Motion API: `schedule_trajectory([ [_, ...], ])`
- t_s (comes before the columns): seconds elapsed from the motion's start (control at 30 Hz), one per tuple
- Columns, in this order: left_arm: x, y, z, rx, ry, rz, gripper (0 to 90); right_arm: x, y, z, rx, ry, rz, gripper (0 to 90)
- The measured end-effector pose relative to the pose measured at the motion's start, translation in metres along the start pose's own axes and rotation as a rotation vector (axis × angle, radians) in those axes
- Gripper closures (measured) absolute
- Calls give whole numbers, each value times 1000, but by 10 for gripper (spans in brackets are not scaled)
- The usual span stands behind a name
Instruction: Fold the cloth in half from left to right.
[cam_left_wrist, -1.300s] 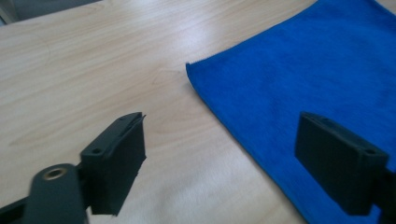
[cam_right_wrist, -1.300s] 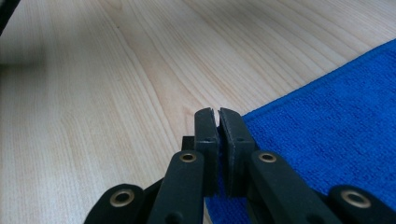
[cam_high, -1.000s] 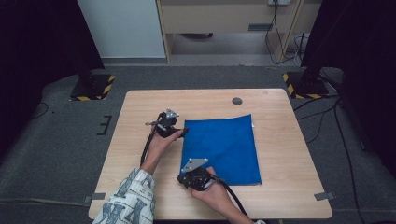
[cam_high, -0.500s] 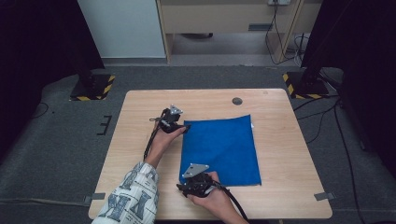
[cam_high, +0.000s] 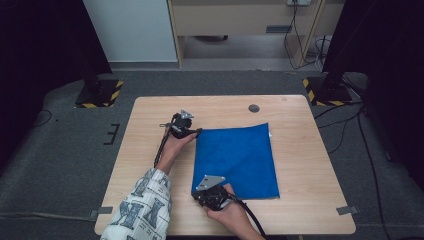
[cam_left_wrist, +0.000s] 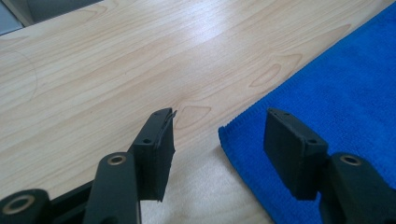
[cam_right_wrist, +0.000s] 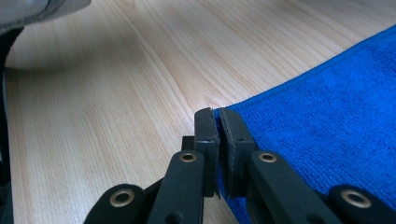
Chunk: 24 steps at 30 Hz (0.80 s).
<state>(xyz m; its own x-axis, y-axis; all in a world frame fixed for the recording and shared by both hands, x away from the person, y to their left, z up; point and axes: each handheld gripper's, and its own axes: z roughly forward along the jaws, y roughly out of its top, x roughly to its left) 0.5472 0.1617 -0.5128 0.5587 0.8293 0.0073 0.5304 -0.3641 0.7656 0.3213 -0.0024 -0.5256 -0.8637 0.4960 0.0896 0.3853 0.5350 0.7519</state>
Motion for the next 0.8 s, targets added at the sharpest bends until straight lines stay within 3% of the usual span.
schedule_trajectory([
  [0.23,4,-9,15,26,-11,-26,492,-2,-3,-1,0,1,12,866],
  [0.43,-1,-11,20,35,-35,-4,543,-2,-3,-1,0,7,11,864],
  [0.57,-5,-10,20,34,-63,1,694,-1,-4,-1,0,7,13,862],
  [0.7,-6,-8,18,29,-65,-1,865,0,-5,1,3,4,13,856],
  [0.8,-8,-4,15,17,-65,-1,889,1,-6,1,2,-3,9,858],
])
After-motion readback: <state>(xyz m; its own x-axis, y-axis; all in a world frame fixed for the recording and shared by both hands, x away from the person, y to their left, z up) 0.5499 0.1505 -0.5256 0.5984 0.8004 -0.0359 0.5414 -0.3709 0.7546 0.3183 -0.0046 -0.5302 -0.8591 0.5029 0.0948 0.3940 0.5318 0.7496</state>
